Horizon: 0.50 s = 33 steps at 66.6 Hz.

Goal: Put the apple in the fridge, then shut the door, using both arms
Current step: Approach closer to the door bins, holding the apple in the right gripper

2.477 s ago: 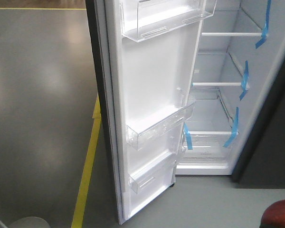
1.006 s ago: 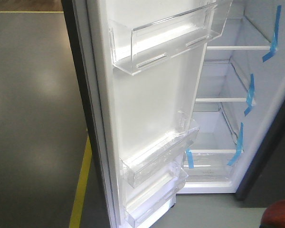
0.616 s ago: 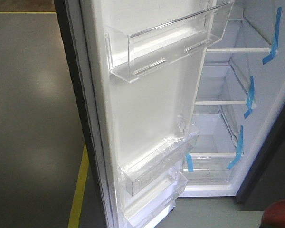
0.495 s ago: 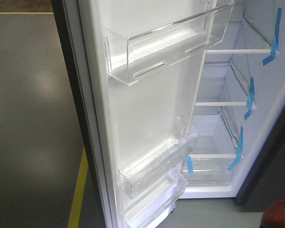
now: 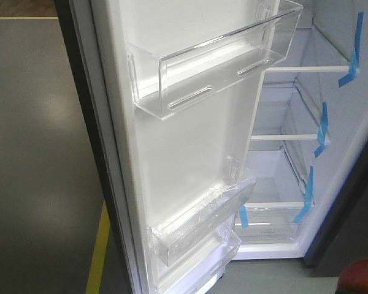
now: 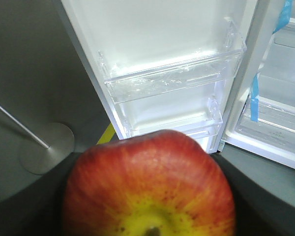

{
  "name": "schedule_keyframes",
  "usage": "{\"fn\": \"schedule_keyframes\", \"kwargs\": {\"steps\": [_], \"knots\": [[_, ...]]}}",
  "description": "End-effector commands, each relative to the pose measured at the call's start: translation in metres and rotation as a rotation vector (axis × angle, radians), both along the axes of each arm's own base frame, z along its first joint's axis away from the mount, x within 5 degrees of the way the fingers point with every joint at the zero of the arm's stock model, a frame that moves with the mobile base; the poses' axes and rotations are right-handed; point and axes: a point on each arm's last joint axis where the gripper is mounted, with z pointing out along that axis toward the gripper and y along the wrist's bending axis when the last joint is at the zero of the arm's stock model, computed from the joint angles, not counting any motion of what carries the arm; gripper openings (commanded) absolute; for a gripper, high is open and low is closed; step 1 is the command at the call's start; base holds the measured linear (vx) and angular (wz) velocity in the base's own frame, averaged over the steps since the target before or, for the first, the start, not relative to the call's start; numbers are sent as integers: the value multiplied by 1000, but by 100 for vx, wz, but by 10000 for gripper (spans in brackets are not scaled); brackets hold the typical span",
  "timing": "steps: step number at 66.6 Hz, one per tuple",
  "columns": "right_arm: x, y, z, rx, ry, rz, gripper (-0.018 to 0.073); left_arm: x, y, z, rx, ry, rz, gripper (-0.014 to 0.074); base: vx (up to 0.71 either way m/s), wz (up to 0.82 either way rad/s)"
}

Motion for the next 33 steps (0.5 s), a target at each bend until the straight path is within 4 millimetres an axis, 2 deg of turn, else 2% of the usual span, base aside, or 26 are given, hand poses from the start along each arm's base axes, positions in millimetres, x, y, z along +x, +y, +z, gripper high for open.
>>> {"fn": "schedule_keyframes", "kwargs": {"steps": [1,33], "knots": [[4,1,13,38,-72,-20,85,-3,0,13,-8,-107,0,-6,3,-2],[4,1,13,38,-72,-20,85,-3,0,13,-8,-107,0,-6,1,-1]]}}
